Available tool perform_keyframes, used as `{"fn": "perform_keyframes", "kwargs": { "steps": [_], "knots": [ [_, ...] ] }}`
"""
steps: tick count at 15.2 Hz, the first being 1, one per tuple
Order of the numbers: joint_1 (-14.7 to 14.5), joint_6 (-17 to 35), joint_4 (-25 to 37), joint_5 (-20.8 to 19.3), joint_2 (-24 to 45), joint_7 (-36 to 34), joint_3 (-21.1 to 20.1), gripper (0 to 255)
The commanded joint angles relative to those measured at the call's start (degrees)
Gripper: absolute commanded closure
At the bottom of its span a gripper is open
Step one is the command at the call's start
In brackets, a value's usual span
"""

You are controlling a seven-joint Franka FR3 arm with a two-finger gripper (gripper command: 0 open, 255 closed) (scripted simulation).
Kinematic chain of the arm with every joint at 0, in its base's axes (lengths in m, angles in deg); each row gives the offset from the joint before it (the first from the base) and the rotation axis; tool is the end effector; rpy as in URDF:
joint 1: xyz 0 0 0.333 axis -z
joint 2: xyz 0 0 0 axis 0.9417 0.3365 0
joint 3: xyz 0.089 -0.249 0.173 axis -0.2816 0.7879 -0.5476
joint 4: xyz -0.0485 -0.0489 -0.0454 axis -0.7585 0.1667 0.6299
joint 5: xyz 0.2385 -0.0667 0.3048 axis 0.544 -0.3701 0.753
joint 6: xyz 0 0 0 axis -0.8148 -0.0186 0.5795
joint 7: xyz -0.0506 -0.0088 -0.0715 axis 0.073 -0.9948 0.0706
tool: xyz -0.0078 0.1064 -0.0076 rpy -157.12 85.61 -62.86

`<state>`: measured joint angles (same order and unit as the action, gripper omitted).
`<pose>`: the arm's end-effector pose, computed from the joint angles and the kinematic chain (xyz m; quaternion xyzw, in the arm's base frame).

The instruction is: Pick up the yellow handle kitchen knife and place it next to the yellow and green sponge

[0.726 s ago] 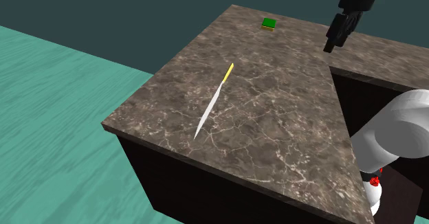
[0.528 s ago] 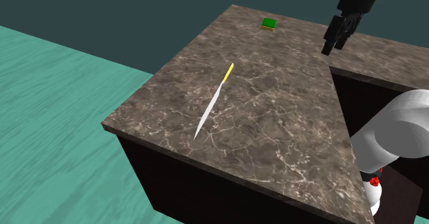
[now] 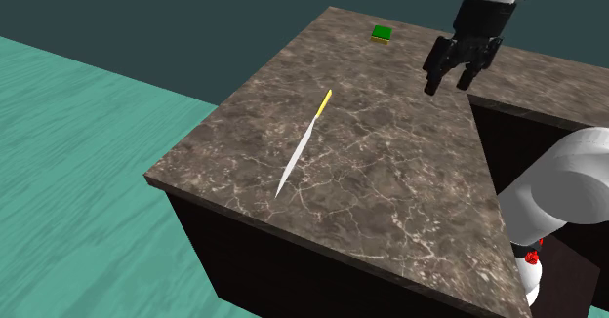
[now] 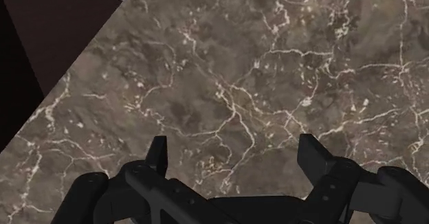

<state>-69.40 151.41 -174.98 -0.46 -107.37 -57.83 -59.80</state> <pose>0.2709 0.0805 0.5376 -0.9901 0.1318 0.0477 0.0118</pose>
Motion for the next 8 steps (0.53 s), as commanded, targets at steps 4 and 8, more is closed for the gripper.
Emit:
{"fn": "perform_keyframes", "kwargs": {
  "steps": [4,8],
  "knots": [
    [0.75,3.96,1.54,7.04,2.97,-15.2,-9.58,0],
    [2.65,7.99,4.56,10.76,7.63,-26.51,-17.03,0]
  ]
}}
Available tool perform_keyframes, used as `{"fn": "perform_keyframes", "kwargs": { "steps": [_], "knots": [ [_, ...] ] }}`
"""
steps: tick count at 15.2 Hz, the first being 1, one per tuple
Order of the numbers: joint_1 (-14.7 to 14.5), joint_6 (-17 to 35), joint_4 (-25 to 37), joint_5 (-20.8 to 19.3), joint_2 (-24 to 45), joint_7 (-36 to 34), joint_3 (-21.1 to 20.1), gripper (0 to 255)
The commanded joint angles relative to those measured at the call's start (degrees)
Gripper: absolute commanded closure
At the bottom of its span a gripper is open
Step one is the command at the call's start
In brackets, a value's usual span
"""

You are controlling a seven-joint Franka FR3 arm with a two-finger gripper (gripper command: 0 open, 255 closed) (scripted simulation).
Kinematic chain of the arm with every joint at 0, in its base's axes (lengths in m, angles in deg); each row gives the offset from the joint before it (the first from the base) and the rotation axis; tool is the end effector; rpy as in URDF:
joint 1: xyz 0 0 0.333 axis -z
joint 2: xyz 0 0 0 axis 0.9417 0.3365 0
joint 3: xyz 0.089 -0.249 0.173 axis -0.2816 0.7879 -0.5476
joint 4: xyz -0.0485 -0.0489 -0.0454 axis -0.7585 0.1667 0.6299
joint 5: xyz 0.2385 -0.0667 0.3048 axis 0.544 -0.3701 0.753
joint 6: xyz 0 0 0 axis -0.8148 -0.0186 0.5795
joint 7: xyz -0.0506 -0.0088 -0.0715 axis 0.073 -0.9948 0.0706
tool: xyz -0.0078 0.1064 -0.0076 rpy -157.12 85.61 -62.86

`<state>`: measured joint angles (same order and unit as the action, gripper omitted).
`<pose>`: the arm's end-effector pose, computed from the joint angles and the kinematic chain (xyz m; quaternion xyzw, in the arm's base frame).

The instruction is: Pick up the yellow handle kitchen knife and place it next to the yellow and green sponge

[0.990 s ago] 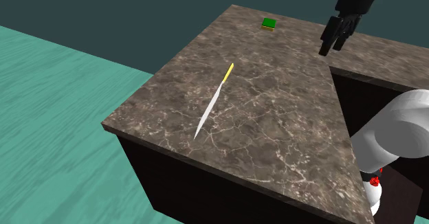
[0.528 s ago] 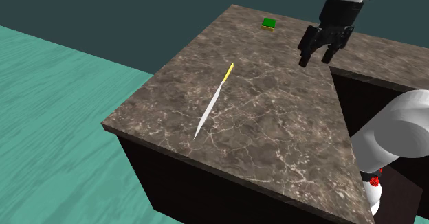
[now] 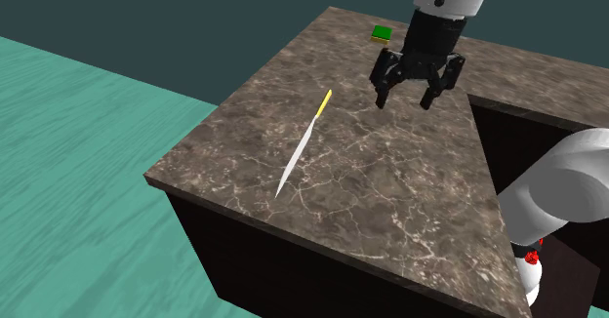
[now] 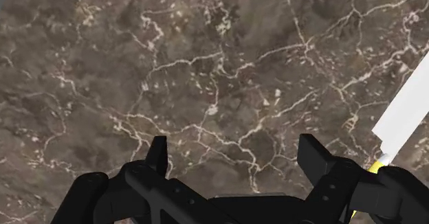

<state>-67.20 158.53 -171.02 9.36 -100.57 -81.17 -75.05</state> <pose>0.2908 0.1860 0.5194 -0.9636 0.2650 0.0340 0.0092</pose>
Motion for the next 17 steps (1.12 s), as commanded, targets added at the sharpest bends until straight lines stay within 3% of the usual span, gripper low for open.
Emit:
{"fn": "perform_keyframes", "kwargs": {
  "steps": [1,7,12,17],
  "knots": [
    [1.12,1.93,1.6,1.58,2.26,-6.01,-3.66,0],
    [7.17,8.4,9.41,2.23,12.74,-23.47,-15.52,0],
    [15.16,13.42,17.97,-3.11,24.49,-40.0,-27.29,0],
    [16.01,16.99,16.29,-4.12,26.56,-41.73,-29.41,0]
  ]
}}
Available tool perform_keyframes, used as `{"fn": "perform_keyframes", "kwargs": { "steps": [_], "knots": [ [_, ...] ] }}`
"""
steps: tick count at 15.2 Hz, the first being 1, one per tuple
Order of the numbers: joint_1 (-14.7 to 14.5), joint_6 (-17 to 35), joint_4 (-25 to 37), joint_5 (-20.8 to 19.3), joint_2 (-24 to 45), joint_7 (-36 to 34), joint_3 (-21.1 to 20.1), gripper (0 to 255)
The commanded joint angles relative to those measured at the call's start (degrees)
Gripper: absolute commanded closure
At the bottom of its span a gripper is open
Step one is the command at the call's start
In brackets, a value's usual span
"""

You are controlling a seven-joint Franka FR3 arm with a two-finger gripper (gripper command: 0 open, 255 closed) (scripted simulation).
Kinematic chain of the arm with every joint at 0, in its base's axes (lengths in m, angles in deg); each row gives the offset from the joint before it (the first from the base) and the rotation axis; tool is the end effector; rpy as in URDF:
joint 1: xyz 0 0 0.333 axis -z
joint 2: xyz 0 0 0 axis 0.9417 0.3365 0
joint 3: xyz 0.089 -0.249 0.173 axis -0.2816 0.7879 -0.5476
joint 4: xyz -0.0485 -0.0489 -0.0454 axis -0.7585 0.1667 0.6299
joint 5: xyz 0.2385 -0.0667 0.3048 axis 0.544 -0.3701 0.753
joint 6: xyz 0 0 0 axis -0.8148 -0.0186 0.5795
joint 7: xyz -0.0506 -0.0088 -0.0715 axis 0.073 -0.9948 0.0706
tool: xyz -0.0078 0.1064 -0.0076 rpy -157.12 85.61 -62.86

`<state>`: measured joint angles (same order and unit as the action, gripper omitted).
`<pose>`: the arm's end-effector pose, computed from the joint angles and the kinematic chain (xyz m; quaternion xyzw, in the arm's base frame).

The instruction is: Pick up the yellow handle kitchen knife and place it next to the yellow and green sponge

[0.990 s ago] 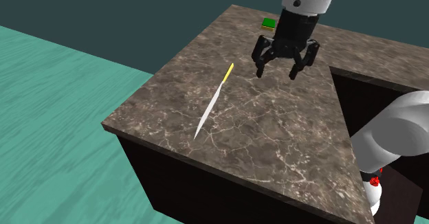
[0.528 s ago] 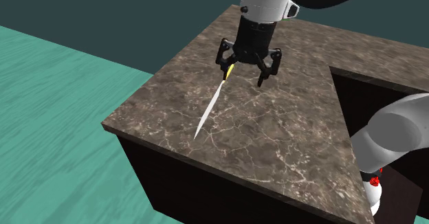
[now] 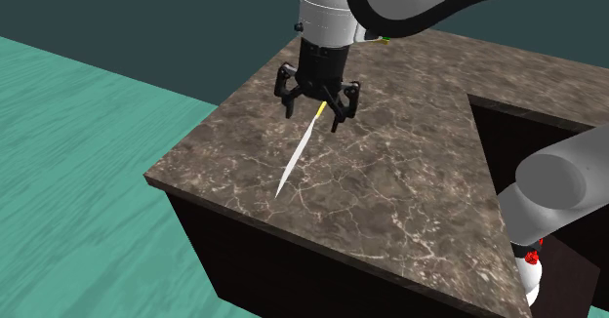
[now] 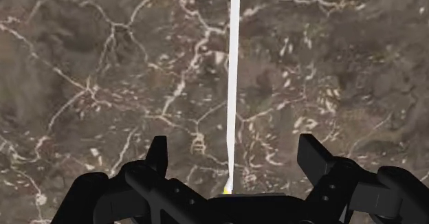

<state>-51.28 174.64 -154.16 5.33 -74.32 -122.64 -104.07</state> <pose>0.3777 0.3299 0.4699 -0.8788 0.4771 0.0095 0.0050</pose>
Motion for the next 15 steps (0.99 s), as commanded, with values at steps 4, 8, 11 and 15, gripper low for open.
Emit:
{"fn": "perform_keyframes", "kwargs": {
  "steps": [4,8,11,15],
  "knots": [
    [0.42,3.83,-2.56,-0.53,1.46,-0.72,-1.58,0],
    [0.43,3.83,-2.55,-0.55,1.48,-0.74,-1.59,0],
    [0.44,3.82,-2.53,-0.55,1.48,-0.74,-1.6,0],
    [0.44,3.82,-2.53,-0.55,1.48,-0.74,-1.6,255]
  ]
}}
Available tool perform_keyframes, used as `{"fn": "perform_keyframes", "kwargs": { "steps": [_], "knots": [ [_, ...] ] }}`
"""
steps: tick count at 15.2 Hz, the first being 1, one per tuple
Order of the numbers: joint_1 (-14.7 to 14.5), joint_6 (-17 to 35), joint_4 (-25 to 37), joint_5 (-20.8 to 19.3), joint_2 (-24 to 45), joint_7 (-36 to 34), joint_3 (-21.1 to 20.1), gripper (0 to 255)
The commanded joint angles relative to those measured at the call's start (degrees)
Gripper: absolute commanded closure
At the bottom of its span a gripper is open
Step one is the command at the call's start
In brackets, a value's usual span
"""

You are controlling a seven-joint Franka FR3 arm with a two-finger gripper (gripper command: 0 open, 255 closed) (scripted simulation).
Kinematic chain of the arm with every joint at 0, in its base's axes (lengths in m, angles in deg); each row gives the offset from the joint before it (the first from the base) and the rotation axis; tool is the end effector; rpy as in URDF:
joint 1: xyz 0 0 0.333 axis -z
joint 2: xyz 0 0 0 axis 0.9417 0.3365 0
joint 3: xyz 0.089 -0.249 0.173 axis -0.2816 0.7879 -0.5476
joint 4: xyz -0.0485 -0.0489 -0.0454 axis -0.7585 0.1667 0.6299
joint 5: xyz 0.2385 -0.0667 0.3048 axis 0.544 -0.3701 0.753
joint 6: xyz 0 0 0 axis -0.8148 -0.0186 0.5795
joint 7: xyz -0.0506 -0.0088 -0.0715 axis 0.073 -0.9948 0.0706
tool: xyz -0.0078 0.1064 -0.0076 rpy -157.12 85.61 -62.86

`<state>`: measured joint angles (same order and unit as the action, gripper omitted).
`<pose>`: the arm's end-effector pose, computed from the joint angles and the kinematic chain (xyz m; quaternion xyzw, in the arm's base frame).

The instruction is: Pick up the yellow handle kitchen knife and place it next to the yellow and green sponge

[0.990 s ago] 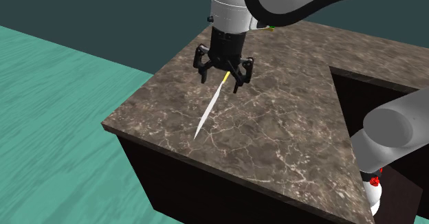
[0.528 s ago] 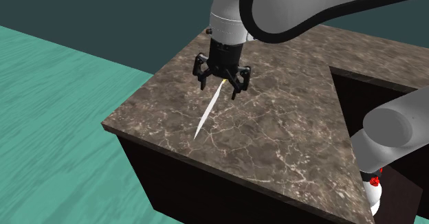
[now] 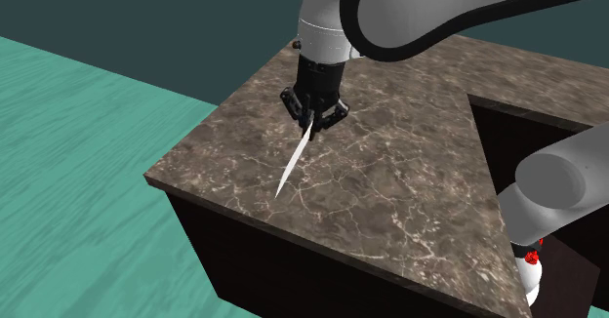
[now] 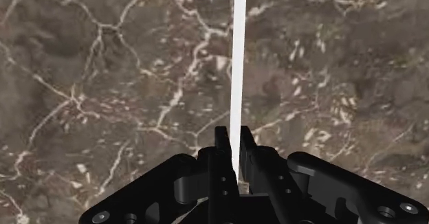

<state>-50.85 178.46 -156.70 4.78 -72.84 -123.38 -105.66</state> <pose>0.3773 0.3308 0.4456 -0.8783 0.4780 0.0093 0.0051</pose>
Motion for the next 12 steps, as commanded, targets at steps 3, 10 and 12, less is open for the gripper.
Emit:
{"fn": "perform_keyframes", "kwargs": {
  "steps": [3,10,12],
  "knots": [
    [0.0,0.0,0.0,0.0,0.0,0.0,0.0,255],
    [-0.37,-3.28,2.22,0.5,-1.3,0.47,1.29,255],
    [-0.5,-4.9,3.4,0.65,-1.82,0.63,1.88,255]
  ]
}}
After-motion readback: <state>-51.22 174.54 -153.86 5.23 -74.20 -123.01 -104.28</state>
